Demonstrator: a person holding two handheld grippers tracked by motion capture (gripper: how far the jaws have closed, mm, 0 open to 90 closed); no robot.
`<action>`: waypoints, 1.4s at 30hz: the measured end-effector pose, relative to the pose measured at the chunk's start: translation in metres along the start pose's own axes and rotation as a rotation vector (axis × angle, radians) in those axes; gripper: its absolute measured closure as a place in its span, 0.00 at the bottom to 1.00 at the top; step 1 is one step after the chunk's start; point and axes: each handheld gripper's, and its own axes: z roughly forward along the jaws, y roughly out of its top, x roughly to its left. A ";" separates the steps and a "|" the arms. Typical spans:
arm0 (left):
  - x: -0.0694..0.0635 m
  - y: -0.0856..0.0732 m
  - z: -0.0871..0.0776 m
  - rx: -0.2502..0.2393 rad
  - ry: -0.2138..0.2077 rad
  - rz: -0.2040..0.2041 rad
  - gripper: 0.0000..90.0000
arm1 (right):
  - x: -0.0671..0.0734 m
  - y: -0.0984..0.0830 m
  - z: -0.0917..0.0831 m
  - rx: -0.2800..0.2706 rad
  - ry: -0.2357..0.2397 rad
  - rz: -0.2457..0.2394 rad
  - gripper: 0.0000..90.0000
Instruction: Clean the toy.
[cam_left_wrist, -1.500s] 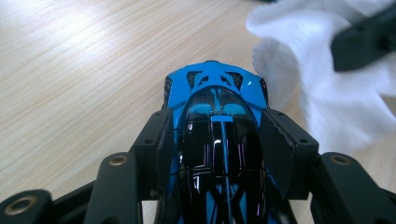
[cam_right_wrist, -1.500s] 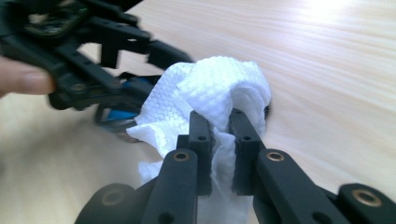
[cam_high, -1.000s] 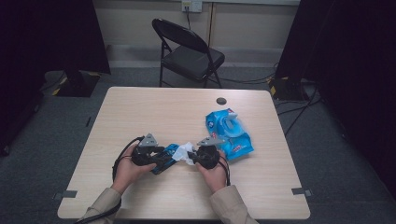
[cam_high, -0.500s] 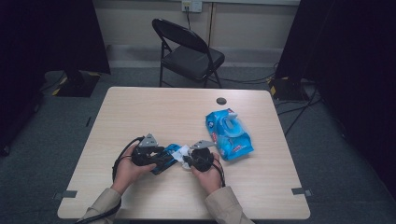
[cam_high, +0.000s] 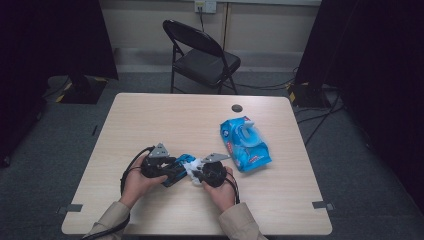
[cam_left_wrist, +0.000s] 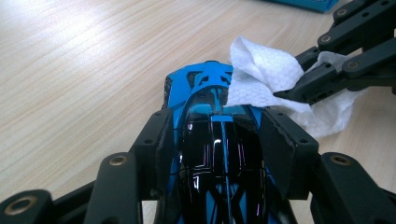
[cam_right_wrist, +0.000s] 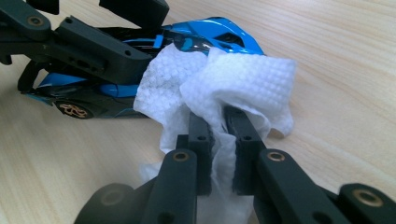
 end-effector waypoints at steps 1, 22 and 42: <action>0.000 0.000 0.000 0.000 0.001 0.002 0.51 | 0.001 0.000 0.000 0.000 0.005 0.001 0.92; -0.001 0.000 0.000 -0.001 0.002 -0.001 0.51 | 0.022 -0.002 0.006 0.005 0.090 -0.009 0.92; -0.001 0.001 0.000 0.002 0.002 0.000 0.52 | 0.038 0.000 0.011 0.017 0.124 -0.041 0.92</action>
